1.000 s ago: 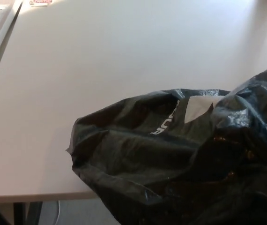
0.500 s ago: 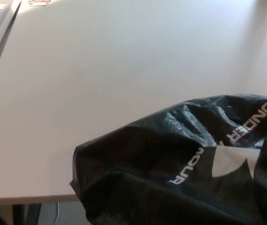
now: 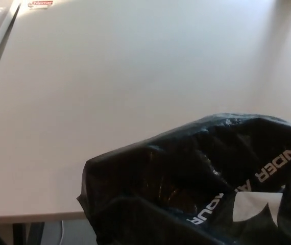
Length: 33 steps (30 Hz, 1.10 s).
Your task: A plastic bag is kept infront of the robot in the middle of the desk and the robot uses both its hands to grab it from the top and lifts it up and then releases it.
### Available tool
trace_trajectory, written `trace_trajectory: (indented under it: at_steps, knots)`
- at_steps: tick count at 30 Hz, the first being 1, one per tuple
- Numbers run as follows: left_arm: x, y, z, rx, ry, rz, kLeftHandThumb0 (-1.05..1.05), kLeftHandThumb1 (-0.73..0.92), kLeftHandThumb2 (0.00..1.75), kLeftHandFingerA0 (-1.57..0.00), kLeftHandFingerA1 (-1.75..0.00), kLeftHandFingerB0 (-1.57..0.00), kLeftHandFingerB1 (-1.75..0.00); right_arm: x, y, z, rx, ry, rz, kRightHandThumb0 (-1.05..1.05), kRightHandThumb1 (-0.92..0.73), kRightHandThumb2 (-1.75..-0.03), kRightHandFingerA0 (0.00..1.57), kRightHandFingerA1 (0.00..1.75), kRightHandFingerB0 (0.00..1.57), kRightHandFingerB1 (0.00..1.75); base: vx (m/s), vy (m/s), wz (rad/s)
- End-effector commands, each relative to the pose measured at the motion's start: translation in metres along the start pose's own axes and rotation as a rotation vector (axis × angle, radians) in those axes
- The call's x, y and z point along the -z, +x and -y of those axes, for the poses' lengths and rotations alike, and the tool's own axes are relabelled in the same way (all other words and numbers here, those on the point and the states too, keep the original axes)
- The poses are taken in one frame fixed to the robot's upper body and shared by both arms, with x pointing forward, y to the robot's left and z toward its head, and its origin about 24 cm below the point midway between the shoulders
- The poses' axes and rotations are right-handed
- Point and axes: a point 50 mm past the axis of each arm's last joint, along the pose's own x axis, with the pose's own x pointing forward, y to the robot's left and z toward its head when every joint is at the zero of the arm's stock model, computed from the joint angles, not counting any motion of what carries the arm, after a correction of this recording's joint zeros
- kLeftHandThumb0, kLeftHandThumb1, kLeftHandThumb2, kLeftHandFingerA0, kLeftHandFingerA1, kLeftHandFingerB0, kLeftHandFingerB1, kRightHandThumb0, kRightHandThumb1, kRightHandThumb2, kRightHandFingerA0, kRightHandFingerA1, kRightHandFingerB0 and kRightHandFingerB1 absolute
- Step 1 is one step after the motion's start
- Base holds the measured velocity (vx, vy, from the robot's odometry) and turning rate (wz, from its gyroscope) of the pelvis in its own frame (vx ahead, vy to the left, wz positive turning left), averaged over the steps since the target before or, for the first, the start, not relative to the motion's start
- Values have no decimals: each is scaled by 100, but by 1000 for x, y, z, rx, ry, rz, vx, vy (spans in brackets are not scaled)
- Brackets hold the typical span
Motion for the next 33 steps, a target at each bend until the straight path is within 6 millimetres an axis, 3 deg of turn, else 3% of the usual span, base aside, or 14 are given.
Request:
trace_trajectory:
  at_steps: [1,4,5,7,8,10,11,12,21,22,23,24,29,33]
  knots:
    - [1,-37,45,264,-200,-130,-73,90,67,-37,-42,-31,-32,14,-20,-98,-382,649,-222,-52,-78,-63,42,43,33,37,0,0,0]
    - [1,-53,64,313,-280,-192,-70,89,67,-36,-43,-28,-30,12,-18,-132,-484,680,-245,-60,-75,-62,44,43,28,33,0,0,0]
    - [3,-57,69,314,-306,-202,-67,89,67,-36,-43,-27,-31,9,-13,-139,-529,640,-217,-69,-63,-92,30,52,18,44,0,0,0]
    - [8,-60,75,308,-378,-235,-68,91,67,-36,-42,-26,-30,-2,-5,-144,-533,537,-136,-72,-64,-94,30,51,19,43,0,0,0]
    - [13,-58,82,286,-444,-260,-71,73,104,-32,-54,-19,-44,-10,-3,-144,-522,510,-85,-73,-65,-95,28,50,14,42,0,0,0]
    - [17,-60,87,297,-495,-292,-73,75,105,-33,-54,-16,-44,-15,-6,-147,-523,517,-42,-70,-68,-96,25,49,11,41,0,0,0]
    - [19,-62,89,306,-503,-300,-73,75,105,-33,-54,-16,-44,-16,-7,-148,-525,516,-27,-70,-68,-96,25,49,11,41,0,0,0]
    - [22,-65,94,324,-503,-304,-73,92,72,-39,-44,-18,-30,-17,-10,-152,-539,514,-5,-70,-68,-96,25,50,10,41,0,0,0]
    - [19,-68,96,400,-552,-350,-79,91,72,-37,-45,-17,-31,-9,-14,-156,-543,487,13,-66,-69,-96,28,50,9,41,0,0,0]
    - [18,-69,96,411,-564,-360,-76,75,105,-32,-55,-14,-44,-9,-15,-156,-542,482,9,-68,-69,-96,28,50,9,41,0,0,0]
    - [17,-68,97,413,-573,-361,-76,75,105,-32,-55,-14,-44,-8,-13,-156,-541,479,15,-68,-69,-96,28,50,9,41,0,0,0]
    - [17,-67,97,412,-574,-359,-76,92,72,-37,-45,-17,-31,-8,-12,-156,-541,481,18,-67,-68,-95,28,50,10,41,0,0,0]
    - [16,-70,97,408,-579,-358,-77,92,72,-37,-48,-16,-31,-9,-13,-157,-547,474,27,-67,-69,-95,25,49,8,40,0,0,0]
    - [14,-74,95,420,-594,-384,-77,92,73,-36,-48,-16,-31,-8,-20,-157,-541,400,-11,-69,-87,-66,28,36,14,27,0,0,0]
